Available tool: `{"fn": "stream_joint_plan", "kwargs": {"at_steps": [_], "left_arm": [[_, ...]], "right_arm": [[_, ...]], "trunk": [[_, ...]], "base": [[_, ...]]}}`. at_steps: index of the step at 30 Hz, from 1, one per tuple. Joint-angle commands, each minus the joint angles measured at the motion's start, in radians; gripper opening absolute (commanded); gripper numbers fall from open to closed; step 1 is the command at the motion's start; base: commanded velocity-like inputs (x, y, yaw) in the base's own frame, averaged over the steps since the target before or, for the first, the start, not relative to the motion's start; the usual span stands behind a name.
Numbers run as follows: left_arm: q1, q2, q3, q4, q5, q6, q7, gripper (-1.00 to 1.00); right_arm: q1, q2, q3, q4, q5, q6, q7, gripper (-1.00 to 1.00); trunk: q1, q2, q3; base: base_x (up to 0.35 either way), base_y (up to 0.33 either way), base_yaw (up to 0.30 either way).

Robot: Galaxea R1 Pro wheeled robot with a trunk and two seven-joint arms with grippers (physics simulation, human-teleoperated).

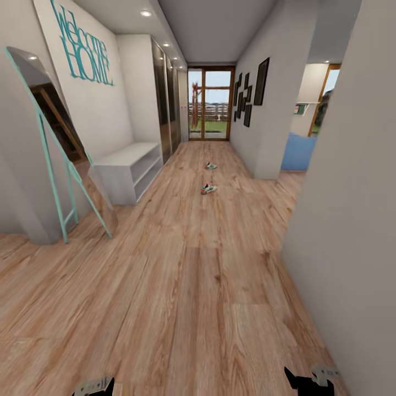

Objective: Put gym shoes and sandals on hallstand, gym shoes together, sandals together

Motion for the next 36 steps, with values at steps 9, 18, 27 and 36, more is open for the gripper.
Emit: {"fn": "stream_joint_plan", "kwargs": {"at_steps": [9, 18, 27, 36], "left_arm": [[-0.001, 0.001, -0.005, 0.001, 0.011, -0.003, -0.005, 1.00], [-0.001, 0.000, -0.005, 0.001, 0.011, -0.003, -0.005, 1.00], [-0.001, 0.000, -0.006, 0.001, 0.011, -0.003, -0.005, 1.00], [-0.001, 0.000, -0.006, 0.001, 0.011, -0.003, -0.005, 1.00]], "right_arm": [[-0.001, 0.000, -0.003, 0.003, -0.009, 0.000, 0.009, 1.00], [-0.001, -0.001, -0.003, 0.003, -0.010, 0.000, 0.009, 1.00], [-0.001, -0.001, -0.003, 0.003, -0.010, 0.000, 0.009, 1.00], [-0.001, -0.001, -0.003, 0.003, -0.010, 0.000, 0.009, 1.00]], "trunk": [[0.000, 0.000, -0.001], [0.000, 0.000, -0.001], [0.000, 0.000, -0.001], [0.000, 0.000, -0.001]], "base": [[0.337, 0.000, 0.000], [0.337, 0.000, 0.000], [0.337, 0.000, 0.000], [0.337, 0.000, 0.000]]}}
